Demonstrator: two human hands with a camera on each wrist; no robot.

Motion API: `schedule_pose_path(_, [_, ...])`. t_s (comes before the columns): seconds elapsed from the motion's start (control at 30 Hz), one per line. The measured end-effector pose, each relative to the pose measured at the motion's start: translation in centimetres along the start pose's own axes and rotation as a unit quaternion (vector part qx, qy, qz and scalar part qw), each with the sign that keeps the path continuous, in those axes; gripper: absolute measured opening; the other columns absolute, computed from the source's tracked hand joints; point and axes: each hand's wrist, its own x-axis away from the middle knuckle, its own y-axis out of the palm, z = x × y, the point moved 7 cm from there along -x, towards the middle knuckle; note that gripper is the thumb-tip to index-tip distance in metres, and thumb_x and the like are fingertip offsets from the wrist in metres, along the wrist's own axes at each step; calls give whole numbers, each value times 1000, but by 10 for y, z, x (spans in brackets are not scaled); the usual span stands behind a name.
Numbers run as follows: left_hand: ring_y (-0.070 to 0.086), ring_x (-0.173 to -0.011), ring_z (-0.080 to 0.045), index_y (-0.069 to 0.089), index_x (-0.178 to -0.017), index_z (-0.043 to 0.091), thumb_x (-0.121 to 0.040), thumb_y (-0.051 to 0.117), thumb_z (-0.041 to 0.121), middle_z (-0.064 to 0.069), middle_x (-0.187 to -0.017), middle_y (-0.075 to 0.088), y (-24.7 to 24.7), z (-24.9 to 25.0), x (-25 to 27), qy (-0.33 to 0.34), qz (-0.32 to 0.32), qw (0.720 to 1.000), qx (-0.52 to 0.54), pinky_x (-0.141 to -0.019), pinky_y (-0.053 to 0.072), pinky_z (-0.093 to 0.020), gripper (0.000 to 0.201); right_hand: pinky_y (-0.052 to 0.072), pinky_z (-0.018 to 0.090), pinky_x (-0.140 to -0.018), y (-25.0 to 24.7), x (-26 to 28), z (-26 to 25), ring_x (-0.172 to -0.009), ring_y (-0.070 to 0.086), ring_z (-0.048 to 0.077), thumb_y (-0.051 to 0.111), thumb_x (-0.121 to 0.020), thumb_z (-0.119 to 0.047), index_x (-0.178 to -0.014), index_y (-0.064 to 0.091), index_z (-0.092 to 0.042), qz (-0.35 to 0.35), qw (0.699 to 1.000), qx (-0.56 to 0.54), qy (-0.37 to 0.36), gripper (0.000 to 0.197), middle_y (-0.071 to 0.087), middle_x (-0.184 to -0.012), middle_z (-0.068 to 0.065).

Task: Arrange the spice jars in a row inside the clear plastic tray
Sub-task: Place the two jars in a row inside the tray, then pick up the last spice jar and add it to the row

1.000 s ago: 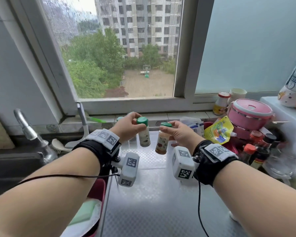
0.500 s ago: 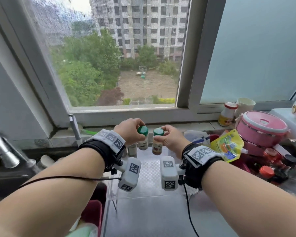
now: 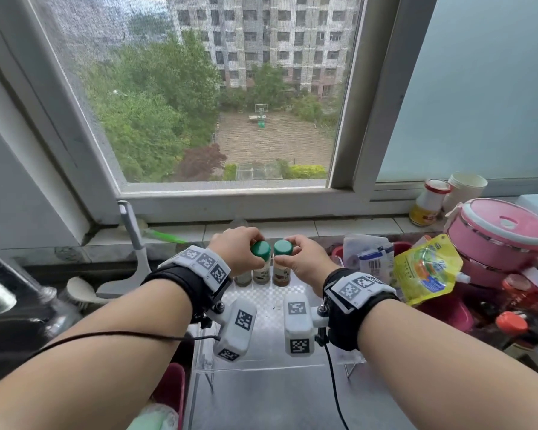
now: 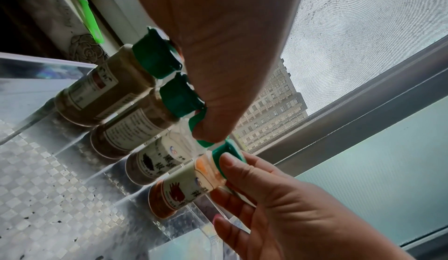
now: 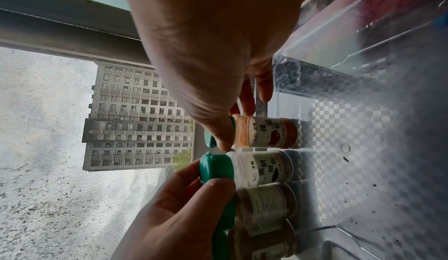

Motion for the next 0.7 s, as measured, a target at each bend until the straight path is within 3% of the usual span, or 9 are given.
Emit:
schedule_pose_path(0.27, [61, -108, -20, 57, -120, 32, -73, 63, 35, 5, -118, 68, 4, -2, -2, 3, 4, 1000, -26, -103, 41, -43, 47, 49, 28, -87, 2, -2, 2, -95, 58, 17, 70, -81, -4, -127, 53, -7, -1, 1000, 4, -1, 49, 60, -97, 2])
schedule_pose_path(0.5, [51, -122, -21, 51, -130, 37, -74, 63, 39, 5, -132, 58, -5, 3, 4, 7, 23, 1000, -16, -108, 37, -44, 57, 48, 33, -97, -13, 7, -1, -103, 57, 21, 75, -78, -15, -134, 48, -12, 4, 1000, 25, -13, 62, 56, -112, 10])
schedule_pose_path(0.7, [41, -130, -24, 55, -127, 31, -82, 59, 42, -3, -138, 49, -21, 24, 25, 30, 76, 996, 28, -111, 34, -44, 47, 47, 37, -101, -43, 30, -1, -109, 59, 24, 73, -80, -24, -126, 54, -12, 36, 999, 20, -17, 51, 60, -116, 12])
